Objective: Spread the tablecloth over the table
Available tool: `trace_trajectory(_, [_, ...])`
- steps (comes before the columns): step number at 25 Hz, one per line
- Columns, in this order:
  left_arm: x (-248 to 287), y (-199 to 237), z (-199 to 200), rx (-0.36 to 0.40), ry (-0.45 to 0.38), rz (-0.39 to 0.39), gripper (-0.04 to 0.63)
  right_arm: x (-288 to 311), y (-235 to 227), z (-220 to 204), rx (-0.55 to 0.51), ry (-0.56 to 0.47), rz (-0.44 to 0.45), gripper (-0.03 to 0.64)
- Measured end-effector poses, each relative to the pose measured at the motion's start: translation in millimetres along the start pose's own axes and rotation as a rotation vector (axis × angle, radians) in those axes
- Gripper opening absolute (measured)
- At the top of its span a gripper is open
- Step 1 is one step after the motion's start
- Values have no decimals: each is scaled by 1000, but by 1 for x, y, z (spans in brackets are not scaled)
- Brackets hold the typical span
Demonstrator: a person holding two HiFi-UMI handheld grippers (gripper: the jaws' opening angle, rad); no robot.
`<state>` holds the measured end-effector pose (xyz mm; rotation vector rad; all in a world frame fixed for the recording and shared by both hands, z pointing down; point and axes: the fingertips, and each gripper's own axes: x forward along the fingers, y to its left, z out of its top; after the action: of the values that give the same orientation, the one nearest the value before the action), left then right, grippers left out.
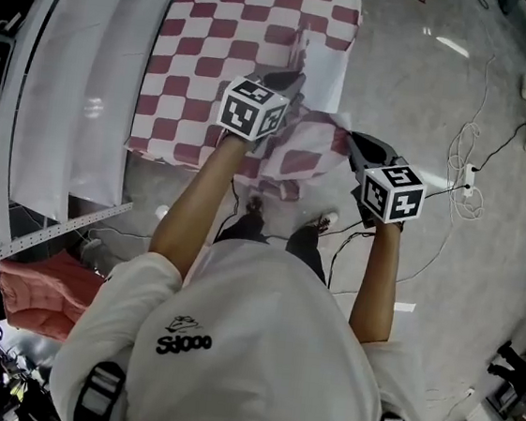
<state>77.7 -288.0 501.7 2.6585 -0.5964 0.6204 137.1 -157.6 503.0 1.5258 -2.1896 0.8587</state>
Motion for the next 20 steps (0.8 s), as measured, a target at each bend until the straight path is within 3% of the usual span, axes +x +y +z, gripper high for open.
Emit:
trace_trajectory(5, [28,-49,2,33,7,-87,32,-39,-31,-17,45,-14,-100,28])
trace_trajectory(13, [74,-104,-5,-56,7,-186,32,-86,-88,-47,52,38,-248,28])
trace_trajectory(20, [118,-152,-8,-112,26,-263,31,-111,-136,-81,99,78,-290,28])
